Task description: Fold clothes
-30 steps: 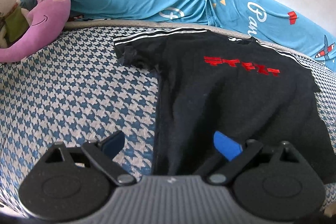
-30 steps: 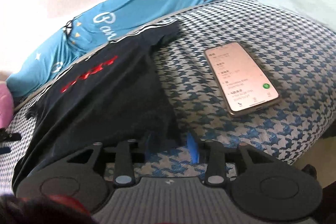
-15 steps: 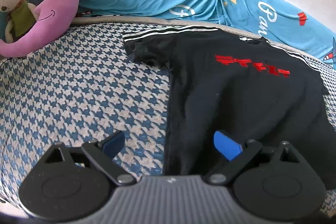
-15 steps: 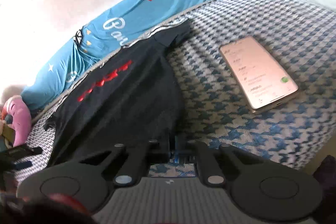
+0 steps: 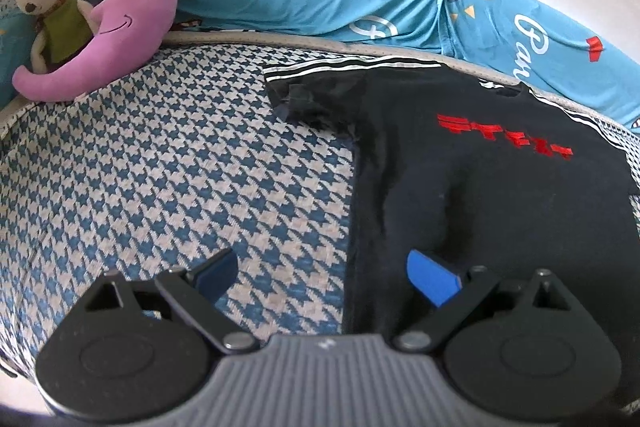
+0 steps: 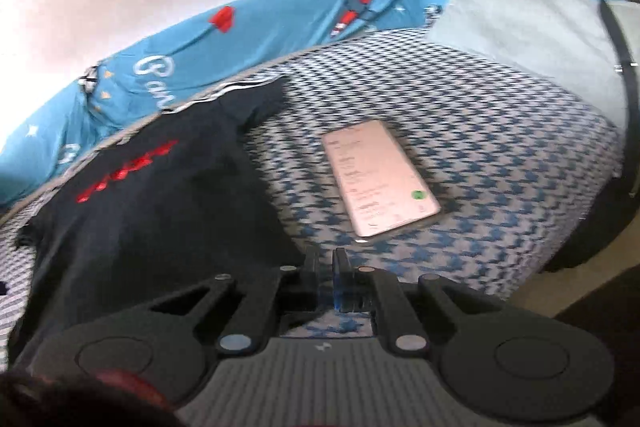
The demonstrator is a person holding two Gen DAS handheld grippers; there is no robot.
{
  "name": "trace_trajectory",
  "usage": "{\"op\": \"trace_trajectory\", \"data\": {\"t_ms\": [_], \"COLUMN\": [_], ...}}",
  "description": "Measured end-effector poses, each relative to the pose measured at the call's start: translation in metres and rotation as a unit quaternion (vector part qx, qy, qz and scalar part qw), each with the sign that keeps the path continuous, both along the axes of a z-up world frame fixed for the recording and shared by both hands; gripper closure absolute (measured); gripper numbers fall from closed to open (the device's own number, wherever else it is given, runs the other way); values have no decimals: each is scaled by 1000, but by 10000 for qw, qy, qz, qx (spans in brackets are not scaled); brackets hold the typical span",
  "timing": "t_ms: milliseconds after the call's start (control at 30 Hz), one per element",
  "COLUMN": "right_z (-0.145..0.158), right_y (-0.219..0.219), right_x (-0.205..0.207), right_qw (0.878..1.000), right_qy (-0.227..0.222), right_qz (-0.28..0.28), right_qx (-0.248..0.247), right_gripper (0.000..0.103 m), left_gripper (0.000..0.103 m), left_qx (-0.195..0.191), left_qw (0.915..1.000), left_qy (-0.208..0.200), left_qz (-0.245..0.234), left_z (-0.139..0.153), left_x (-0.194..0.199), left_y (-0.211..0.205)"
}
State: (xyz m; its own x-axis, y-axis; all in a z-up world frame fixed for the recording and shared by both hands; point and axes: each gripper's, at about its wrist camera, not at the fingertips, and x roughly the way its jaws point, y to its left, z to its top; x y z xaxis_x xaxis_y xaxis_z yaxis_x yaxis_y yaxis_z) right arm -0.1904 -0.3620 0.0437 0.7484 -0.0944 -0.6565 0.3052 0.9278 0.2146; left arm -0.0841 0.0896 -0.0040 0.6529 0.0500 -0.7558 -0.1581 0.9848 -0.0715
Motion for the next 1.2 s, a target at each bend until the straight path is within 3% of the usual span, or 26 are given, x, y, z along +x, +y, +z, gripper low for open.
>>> {"op": "trace_trajectory", "data": {"t_ms": [233,600,867,1000,1200], "right_z": [-7,-25,-48,-50,-45], "right_y": [36,109,139,141,134], "right_x": [7,14,29,33,43], "right_qw": [9917,9543,9397,9390,9467], "right_qy": [-33,333,825,813,591], "right_qz": [1208,2944,3315,3340,3150], "right_qx": [431,382,139,86,320], "right_gripper": [94,94,94,94,94], "left_gripper": [7,7,7,4,4], "left_qx": [7,-130,-265,-241,110], "left_qw": [10000,9989,9921,9863,9727], "left_qy": [13,12,73,70,141], "left_qz": [-19,-458,-1225,-1632,-2314], "left_z": [0,4,2,0,-6], "left_x": [-1,-9,-39,-61,-93], "left_y": [0,-7,-31,-46,-74]}}
